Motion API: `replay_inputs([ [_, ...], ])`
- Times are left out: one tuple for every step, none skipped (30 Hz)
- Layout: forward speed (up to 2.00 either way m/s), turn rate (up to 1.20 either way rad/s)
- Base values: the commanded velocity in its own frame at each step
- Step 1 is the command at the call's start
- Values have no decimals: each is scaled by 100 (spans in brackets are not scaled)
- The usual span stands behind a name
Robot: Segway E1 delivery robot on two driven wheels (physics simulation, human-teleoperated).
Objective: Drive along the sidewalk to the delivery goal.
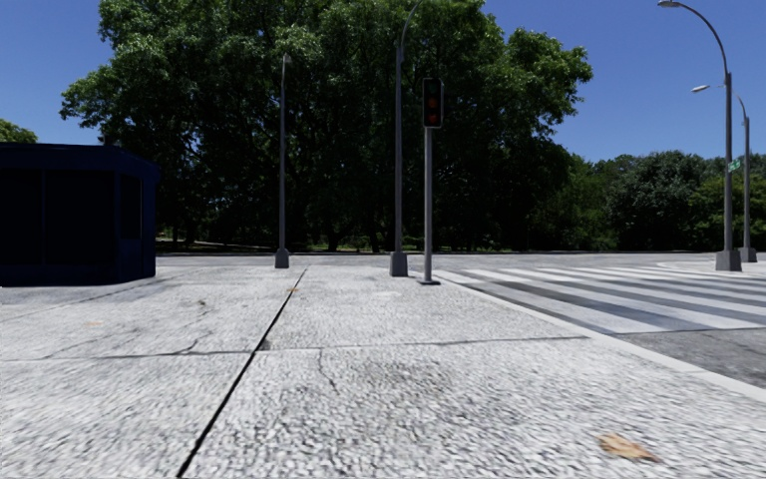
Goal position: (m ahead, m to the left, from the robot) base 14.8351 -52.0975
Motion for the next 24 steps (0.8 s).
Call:
replay_inputs([
  [200,0],
  [200,0],
  [200,0],
  [200,0],
  [200,0],
  [200,0],
  [200,-11],
  [200,-11],
  [200,-21],
  [200,-26],
  [200,-29],
  [200,-29],
  [200,-32],
  [200,-36],
  [200,-40],
  [200,-42],
  [200,-42],
  [200,-43],
  [200,-44],
  [200,-46],
  [200,-46],
  [200,-47],
  [200,-47],
  [200,-47],
])
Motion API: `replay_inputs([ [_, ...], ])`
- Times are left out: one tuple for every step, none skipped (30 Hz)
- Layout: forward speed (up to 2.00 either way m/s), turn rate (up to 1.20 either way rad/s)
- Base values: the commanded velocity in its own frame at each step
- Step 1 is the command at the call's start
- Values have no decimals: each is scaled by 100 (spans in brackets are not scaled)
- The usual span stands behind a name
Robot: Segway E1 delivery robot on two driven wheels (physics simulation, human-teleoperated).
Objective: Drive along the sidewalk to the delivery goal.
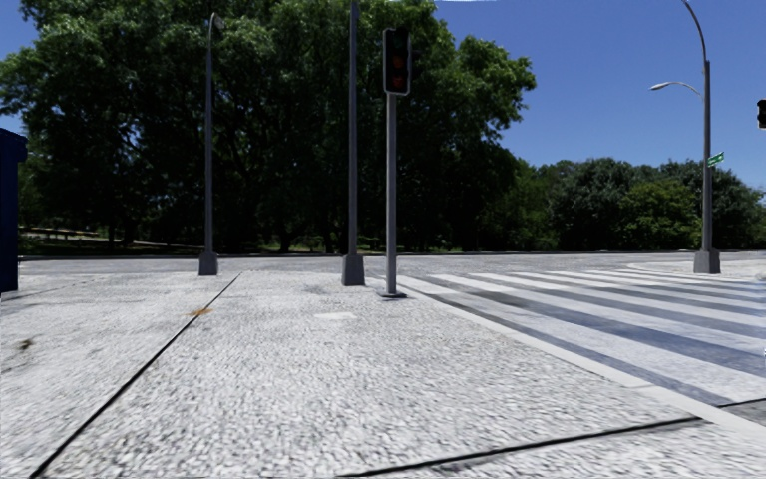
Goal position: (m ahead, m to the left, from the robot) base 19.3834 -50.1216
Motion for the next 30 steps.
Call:
replay_inputs([
  [200,-47],
  [200,-47],
  [200,-52],
  [200,-56],
  [200,-58],
  [200,-58],
  [200,-59],
  [200,-59],
  [200,-59],
  [200,-59],
  [200,-59],
  [200,-59],
  [200,-59],
  [200,-60],
  [200,-60],
  [200,-61],
  [198,-62],
  [195,-62],
  [195,-62],
  [192,-62],
  [188,-62],
  [182,-63],
  [172,-63],
  [172,-63],
  [165,-63],
  [162,-63],
  [162,-63],
  [157,-63],
  [151,-63],
  [145,-63],
])
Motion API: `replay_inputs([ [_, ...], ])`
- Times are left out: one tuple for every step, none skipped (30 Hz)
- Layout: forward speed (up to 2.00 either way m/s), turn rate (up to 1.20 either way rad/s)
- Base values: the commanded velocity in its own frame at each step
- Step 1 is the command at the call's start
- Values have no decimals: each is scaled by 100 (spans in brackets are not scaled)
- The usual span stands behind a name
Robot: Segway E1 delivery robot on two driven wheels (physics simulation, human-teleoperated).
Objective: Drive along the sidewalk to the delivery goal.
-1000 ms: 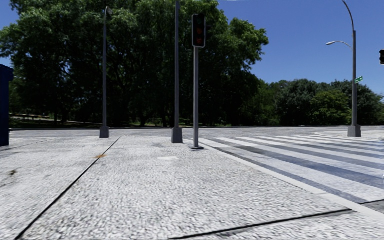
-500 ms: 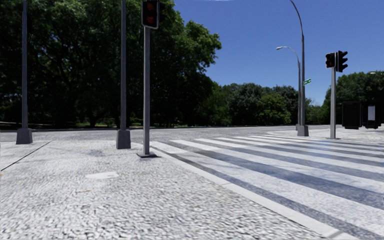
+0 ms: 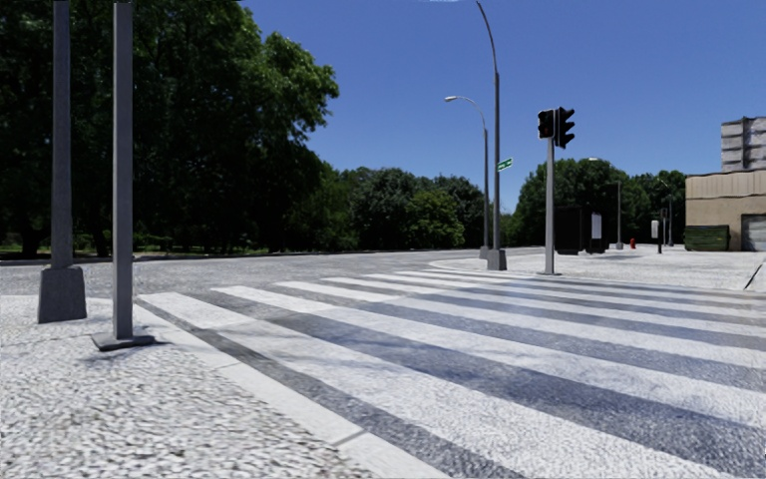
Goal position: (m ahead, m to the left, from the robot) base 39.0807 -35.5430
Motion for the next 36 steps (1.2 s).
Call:
replay_inputs([
  [139,-63],
  [139,-63],
  [135,-63],
  [133,-63],
  [130,-63],
  [130,-63],
  [126,-63],
  [124,-63],
  [124,-63],
  [124,-63],
  [124,-63],
  [124,-63],
  [124,-63],
  [124,-63],
  [124,-63],
  [124,-63],
  [124,-63],
  [124,-63],
  [124,-63],
  [124,-63],
  [124,-63],
  [124,-63],
  [124,-63],
  [125,-63],
  [125,-63],
  [126,-61],
  [130,-60],
  [133,-59],
  [133,-59],
  [133,-59],
  [133,-59],
  [133,-59],
  [133,-59],
  [133,-59],
  [133,-58],
  [134,-55],
])
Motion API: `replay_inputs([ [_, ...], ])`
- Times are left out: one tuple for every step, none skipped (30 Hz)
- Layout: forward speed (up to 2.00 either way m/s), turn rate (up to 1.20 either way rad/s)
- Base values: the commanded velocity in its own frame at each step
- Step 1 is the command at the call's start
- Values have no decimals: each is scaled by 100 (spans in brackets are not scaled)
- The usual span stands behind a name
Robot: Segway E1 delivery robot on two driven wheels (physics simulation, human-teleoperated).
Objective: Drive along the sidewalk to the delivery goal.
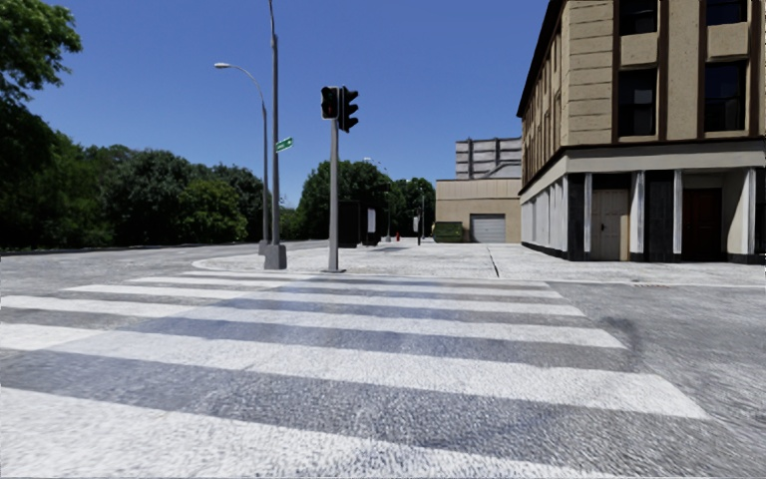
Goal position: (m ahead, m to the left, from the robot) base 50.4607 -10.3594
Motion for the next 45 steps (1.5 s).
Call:
replay_inputs([
  [134,-47],
  [134,-47],
  [134,-41],
  [134,-28],
  [134,-5],
  [134,0],
  [134,0],
  [135,0],
  [135,0],
  [136,0],
  [137,0],
  [137,0],
  [140,0],
  [152,0],
  [200,0],
  [200,0],
  [200,0],
  [200,0],
  [200,0],
  [200,0],
  [200,0],
  [200,0],
  [200,0],
  [200,0],
  [200,0],
  [200,0],
  [200,0],
  [200,0],
  [200,0],
  [200,0],
  [200,0],
  [200,0],
  [200,0],
  [200,0],
  [200,0],
  [200,0],
  [200,0],
  [200,0],
  [200,0],
  [200,0],
  [200,0],
  [200,0],
  [200,0],
  [200,0],
  [200,0],
])
